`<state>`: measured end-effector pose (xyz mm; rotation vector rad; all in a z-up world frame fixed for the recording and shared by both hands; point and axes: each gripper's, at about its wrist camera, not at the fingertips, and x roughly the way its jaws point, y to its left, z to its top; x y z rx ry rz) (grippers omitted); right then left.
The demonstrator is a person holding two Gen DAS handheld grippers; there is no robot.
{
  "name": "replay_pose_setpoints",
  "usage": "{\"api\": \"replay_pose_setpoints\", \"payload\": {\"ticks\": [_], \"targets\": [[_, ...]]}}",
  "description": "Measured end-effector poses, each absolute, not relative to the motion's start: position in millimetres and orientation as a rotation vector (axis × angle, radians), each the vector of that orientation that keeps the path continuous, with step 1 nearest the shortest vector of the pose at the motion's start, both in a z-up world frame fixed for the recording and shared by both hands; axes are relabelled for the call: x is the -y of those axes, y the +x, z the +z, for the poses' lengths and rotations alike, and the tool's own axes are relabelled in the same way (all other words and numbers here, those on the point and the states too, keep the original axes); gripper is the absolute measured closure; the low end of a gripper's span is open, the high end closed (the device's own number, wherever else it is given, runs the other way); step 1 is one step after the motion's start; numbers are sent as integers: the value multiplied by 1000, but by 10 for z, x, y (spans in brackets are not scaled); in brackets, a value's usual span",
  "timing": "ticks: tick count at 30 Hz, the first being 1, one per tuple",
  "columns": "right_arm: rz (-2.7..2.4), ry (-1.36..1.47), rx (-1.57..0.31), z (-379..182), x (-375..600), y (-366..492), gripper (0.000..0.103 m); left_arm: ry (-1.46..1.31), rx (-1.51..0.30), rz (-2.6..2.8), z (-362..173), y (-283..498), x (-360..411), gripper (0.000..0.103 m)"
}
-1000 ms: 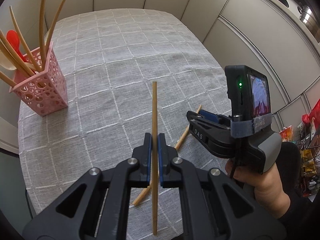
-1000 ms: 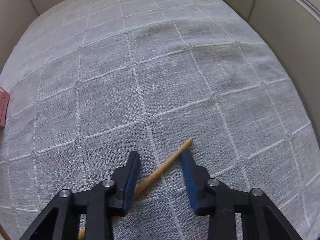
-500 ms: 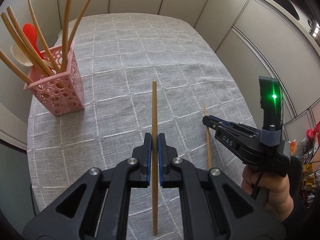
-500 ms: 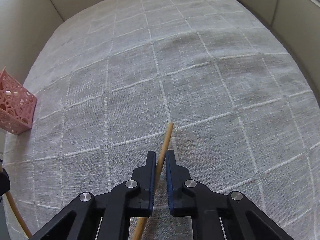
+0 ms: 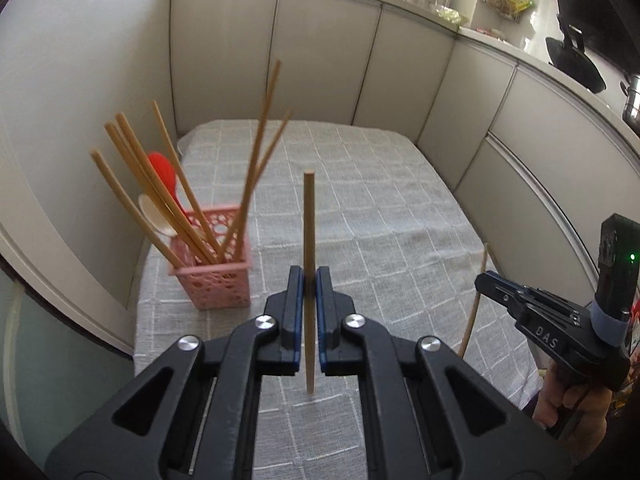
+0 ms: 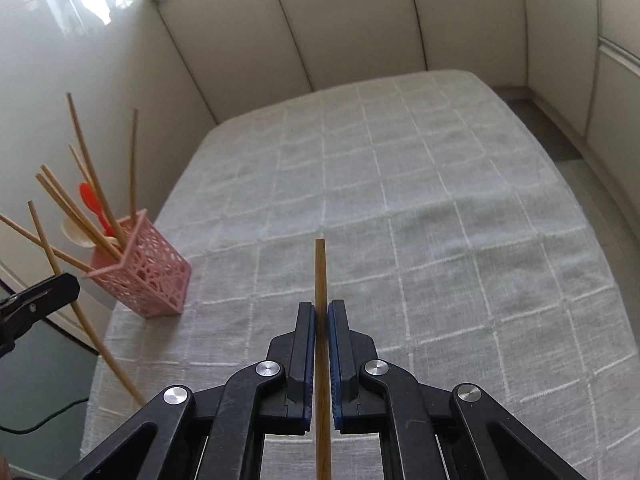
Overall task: Organize utensils
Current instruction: 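Carry both held chopsticks upright over the pink holder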
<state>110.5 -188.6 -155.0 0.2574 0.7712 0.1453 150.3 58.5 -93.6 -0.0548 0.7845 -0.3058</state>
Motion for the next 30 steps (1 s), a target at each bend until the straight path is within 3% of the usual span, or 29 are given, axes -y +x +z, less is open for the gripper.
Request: {"api": "replay_pose_setpoints", "payload": {"ticks": [14,30], "targets": [[288,240,-546,-465,1741,1050,98,-131,-518,-153,3,1494,-1213,96],[361,210,-537,-368,1454,1198,98,-31,-639,-58,-486,2010,-1049,96]]}}
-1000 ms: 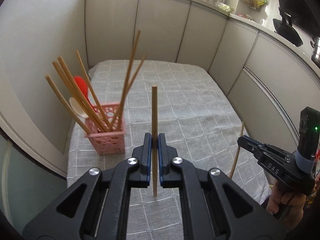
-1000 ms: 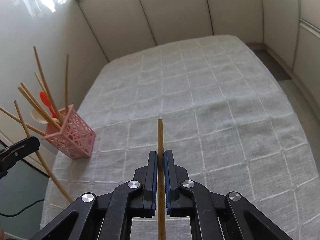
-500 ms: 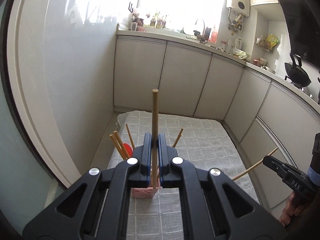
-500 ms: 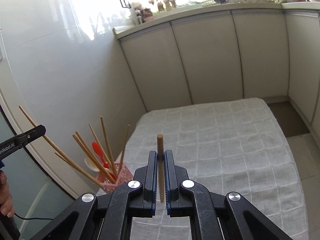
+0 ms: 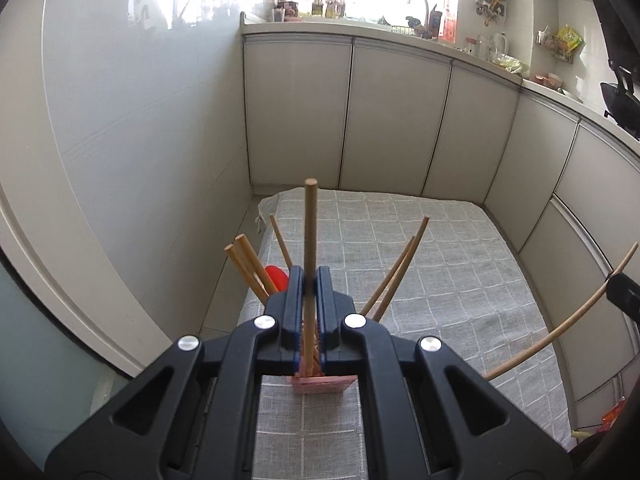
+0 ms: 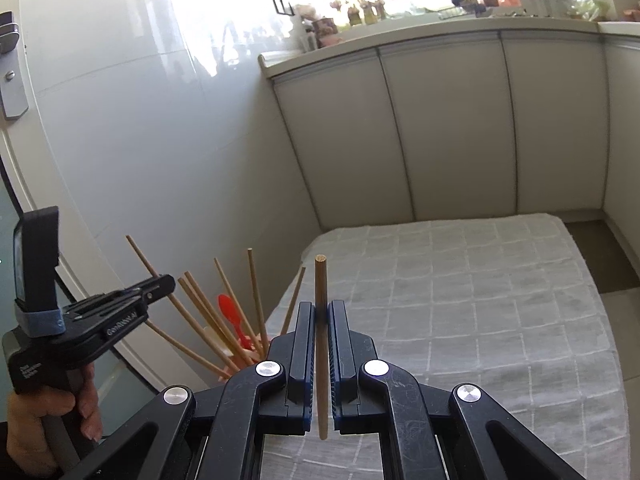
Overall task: Organize utensils
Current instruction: 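Carry both held chopsticks upright over the pink holder, then lower the chopsticks into the pink holder and open both tools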
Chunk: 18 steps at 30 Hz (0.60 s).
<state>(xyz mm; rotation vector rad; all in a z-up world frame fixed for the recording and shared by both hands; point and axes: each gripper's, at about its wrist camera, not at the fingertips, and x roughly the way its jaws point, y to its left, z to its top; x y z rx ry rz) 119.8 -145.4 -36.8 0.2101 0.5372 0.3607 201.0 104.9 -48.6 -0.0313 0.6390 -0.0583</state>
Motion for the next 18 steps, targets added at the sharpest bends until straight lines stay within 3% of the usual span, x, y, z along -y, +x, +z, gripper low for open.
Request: {"api": "replay_pose_setpoints", "payload": {"ticks": [3,8,14,18], "targets": [[372,211,-539,-361,1407,1230,98,-42,-641,-70,-551,2013,-1053,96],[404,209,-525,-267,1249,1288,98,-70,-619,-76,-487,1884,-1105,72],[462,193,-489,-68,968,1379,98,-144,-603,-51,-447,1607,-1276,59],[483,169,-468,10,758,1481,98,-179,-613,-39,-536,1472,-1383,56]]}}
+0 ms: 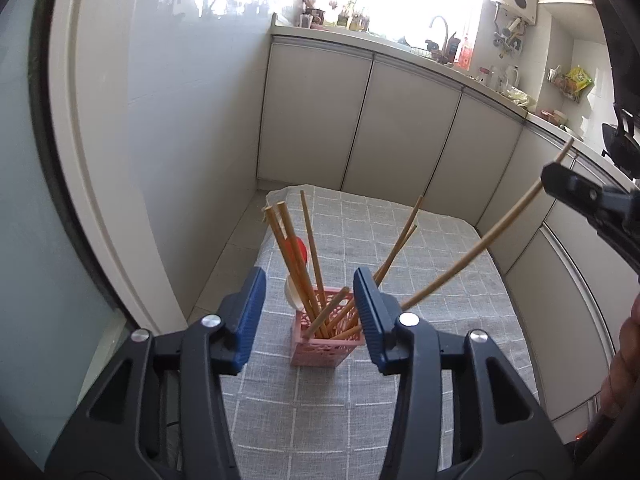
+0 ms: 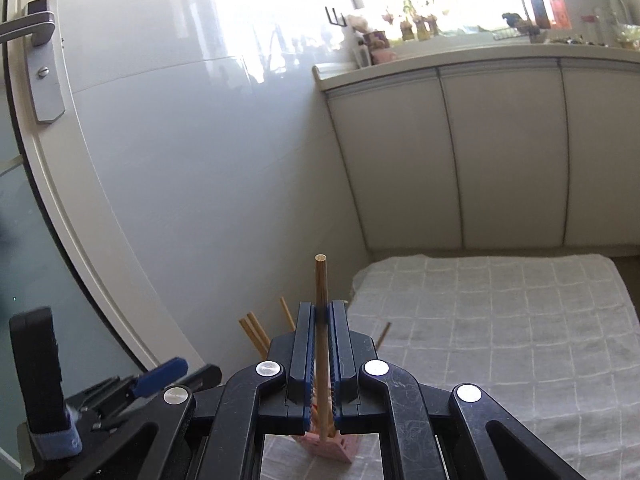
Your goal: Organize utensils
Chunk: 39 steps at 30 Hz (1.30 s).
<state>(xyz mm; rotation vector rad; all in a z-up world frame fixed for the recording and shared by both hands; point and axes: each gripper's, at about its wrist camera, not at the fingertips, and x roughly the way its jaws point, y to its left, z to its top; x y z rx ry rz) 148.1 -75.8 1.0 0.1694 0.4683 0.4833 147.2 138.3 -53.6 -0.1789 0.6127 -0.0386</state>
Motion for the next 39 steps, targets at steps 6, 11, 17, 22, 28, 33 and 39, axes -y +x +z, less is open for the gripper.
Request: {"api": "replay_pose_setpoints", "payload": {"ticks": [6,11,17,22,28,33,39], "targets": [[501,153,-489,-51,497,1701,98,-231,-660,-20,-741,1488,-1537,55],[498,146,-548,-302,334,1895,98,-249,-700,-29,-819,1537,-1547,55],[491,123,-631,-633,191,2064,98,-247,-719,-44,-851,1587,-1524,55],[502,153,-676,-728,209,2116,90,-241,-731,-42,-854,1599,-1519,50],[472,208,-638,-512,549,1950,57,-223,-732,-39,-772,1539,-1423,37],[378,247,-639,-303,989,1689,27,-199,-707,-58,-534,1395,-1195,19],[263,219,-641,-38,1471,1167,12,-154,-696,-83,-205,1084,-839,1]]}}
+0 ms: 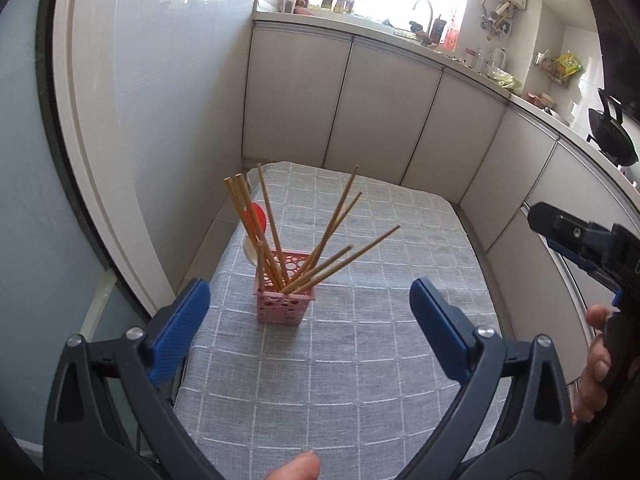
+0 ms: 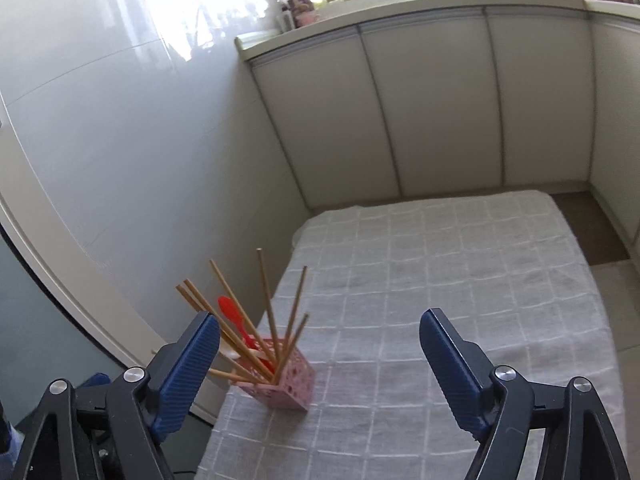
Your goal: Organize utensils
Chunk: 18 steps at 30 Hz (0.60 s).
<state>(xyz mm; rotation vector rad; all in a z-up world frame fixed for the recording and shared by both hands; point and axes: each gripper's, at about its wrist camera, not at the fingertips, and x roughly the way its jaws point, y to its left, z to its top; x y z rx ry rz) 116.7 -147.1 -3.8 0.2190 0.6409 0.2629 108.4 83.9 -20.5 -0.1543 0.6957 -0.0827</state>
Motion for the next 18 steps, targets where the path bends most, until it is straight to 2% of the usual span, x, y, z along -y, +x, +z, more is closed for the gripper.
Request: {"api": "replay_pose_setpoints", "payload": {"ticks": [3,11,18], "targets": [[216,170,-648,72,1639,860,4,-129,-695,-85,-78,934,-704,1],[58,62,-609,304,1962,134,1,-83,-642,-76,225,575,-477,1],[-11,45,-592,384,2106,-65,1,-44,-611,-51,299,402,-331,1]]}}
